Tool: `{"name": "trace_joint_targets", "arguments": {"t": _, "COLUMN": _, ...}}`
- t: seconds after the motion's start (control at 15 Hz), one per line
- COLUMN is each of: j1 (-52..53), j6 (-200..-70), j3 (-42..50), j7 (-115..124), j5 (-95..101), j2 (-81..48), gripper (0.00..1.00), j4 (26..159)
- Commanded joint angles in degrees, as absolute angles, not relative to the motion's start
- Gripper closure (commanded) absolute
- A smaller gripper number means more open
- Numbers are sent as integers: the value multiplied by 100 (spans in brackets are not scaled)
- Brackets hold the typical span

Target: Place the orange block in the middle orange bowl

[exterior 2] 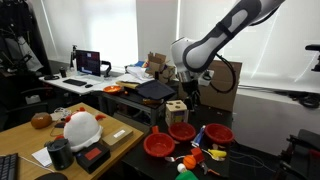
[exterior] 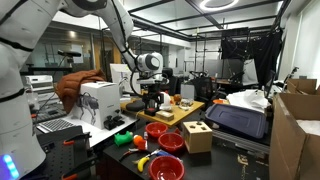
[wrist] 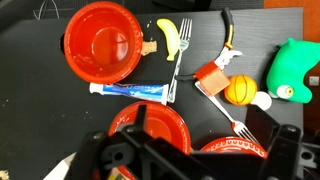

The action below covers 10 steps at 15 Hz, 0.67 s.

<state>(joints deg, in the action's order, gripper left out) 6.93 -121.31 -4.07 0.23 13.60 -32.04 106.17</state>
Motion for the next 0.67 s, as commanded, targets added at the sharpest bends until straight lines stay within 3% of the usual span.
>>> {"name": "trace_joint_targets", "arguments": {"t": 0.0, "j1": 908, "j6": -12409, "j3": -252, "j7": 278, "j5": 1569, "j2": -3329, "gripper": 0, "j4": 10921}}
{"name": "trace_joint_targets", "arguments": {"t": 0.6, "j1": 1222, "j6": -11925, "j3": -312, "j7": -60, "j5": 2032, "j2": -3881, "gripper": 0, "j4": 10693}}
